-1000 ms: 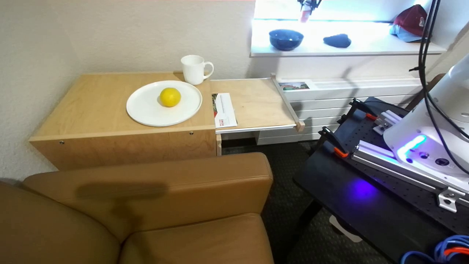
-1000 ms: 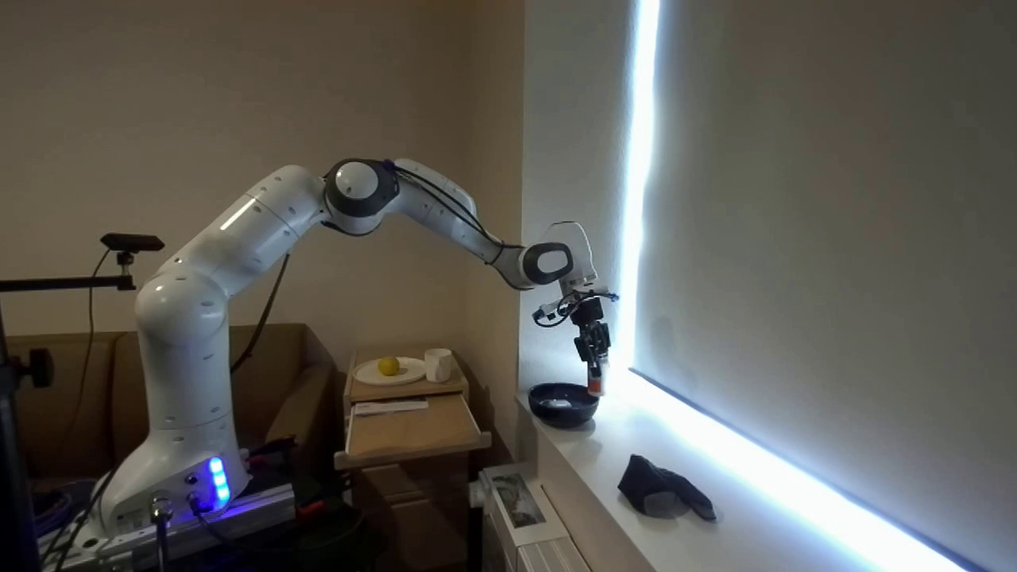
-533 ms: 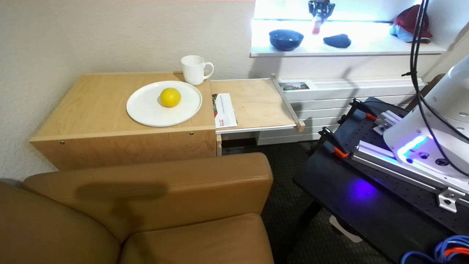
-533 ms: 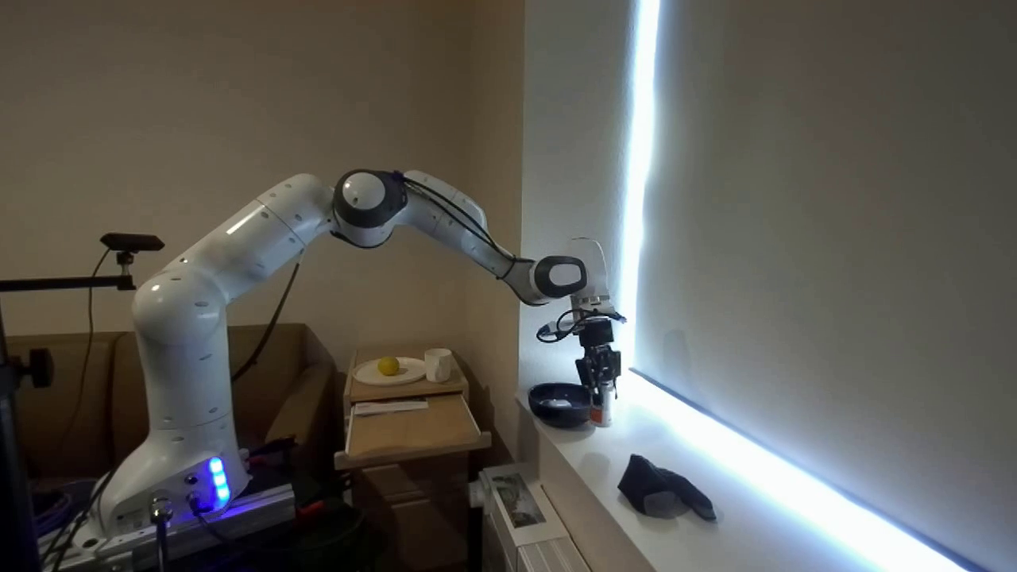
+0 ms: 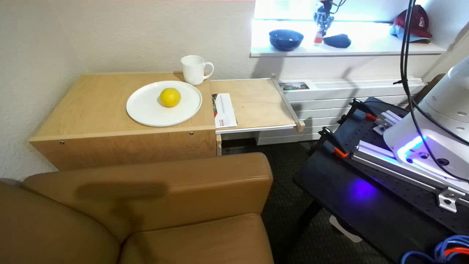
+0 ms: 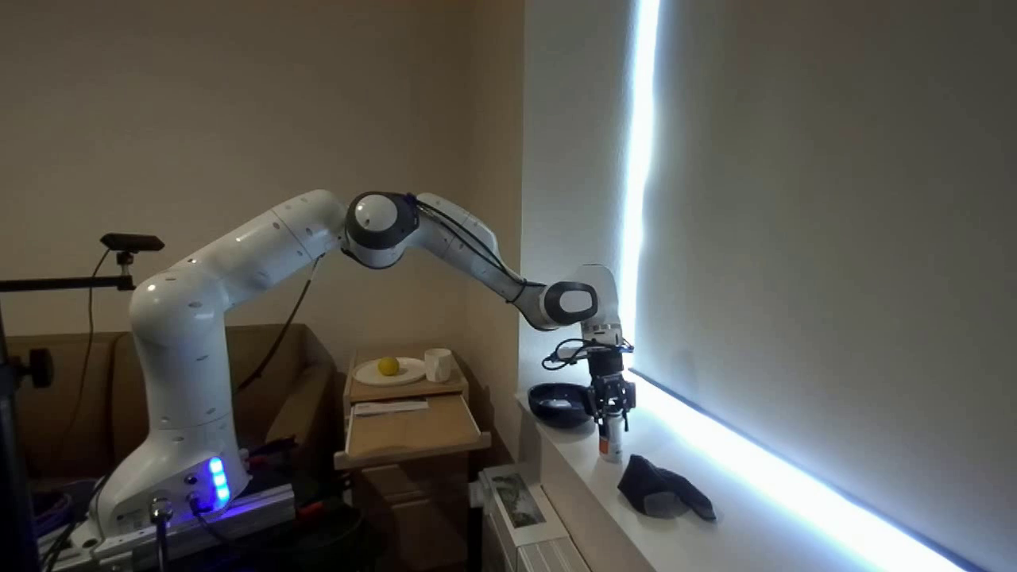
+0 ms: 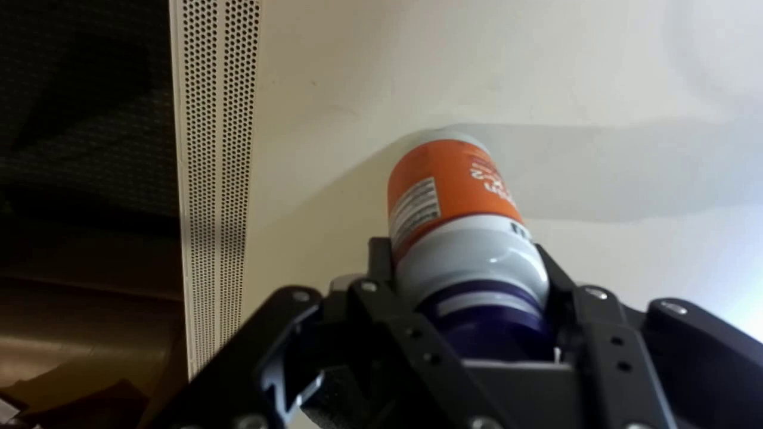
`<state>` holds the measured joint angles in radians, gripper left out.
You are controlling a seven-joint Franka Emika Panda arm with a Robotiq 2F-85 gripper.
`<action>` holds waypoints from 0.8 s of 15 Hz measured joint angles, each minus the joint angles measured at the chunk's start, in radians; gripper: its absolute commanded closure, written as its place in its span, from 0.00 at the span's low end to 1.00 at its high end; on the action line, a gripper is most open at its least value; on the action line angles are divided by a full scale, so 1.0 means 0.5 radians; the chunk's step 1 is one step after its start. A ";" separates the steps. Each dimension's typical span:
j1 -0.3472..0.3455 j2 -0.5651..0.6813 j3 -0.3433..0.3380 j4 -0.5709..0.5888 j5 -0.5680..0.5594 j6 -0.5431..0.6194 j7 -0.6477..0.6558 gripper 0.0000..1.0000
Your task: Pick up the container from the black bowl by the window and put it on next to the bowl.
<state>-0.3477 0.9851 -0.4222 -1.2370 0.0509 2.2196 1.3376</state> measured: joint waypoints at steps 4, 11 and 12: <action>-0.008 0.049 0.002 0.058 0.059 0.016 0.193 0.70; 0.004 0.050 0.034 0.075 0.152 0.038 0.346 0.06; 0.008 0.050 0.038 0.075 0.152 0.036 0.346 0.01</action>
<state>-0.3438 1.0101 -0.4033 -1.1993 0.1267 2.2378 1.5107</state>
